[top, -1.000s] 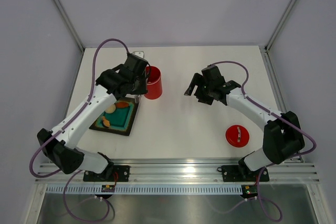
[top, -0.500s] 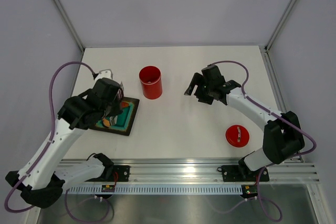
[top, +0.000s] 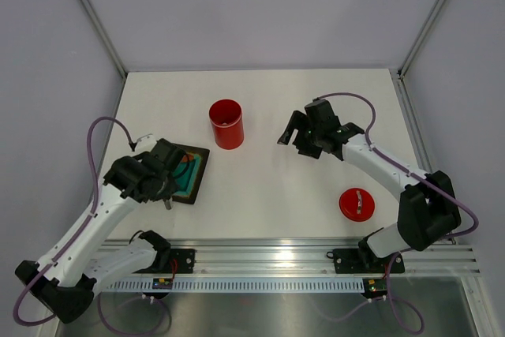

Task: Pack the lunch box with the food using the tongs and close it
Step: Pick up the fake food from the plate.

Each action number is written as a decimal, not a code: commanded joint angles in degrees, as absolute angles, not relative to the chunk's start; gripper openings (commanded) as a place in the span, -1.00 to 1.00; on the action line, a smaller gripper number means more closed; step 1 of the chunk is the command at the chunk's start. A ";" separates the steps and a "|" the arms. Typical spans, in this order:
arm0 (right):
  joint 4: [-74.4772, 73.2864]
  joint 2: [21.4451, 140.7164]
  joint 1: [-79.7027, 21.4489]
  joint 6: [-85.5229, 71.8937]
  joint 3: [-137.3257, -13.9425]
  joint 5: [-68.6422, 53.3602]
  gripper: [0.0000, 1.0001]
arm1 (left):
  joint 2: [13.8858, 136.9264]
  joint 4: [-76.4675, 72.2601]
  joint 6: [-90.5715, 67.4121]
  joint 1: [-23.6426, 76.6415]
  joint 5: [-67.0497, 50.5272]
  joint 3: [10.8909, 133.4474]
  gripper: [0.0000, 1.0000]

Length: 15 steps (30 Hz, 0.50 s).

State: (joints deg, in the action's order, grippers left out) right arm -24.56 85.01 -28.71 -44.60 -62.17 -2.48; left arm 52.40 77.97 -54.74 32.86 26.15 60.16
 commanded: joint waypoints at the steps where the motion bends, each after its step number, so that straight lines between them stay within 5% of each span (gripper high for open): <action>1: -22.85 82.18 -28.39 -44.65 -61.52 -2.29 0.71 | 53.17 88.68 -57.75 31.82 27.69 58.63 -0.69; 15: -21.45 83.41 -28.30 -45.00 -61.61 -3.34 0.71 | 50.10 88.86 -53.70 29.79 24.35 55.99 -0.54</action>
State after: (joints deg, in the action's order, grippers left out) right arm -23.59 83.96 -28.71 -44.75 -60.71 -2.66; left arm 51.72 77.95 -53.98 30.04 24.80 55.09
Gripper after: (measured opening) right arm 0.854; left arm 0.263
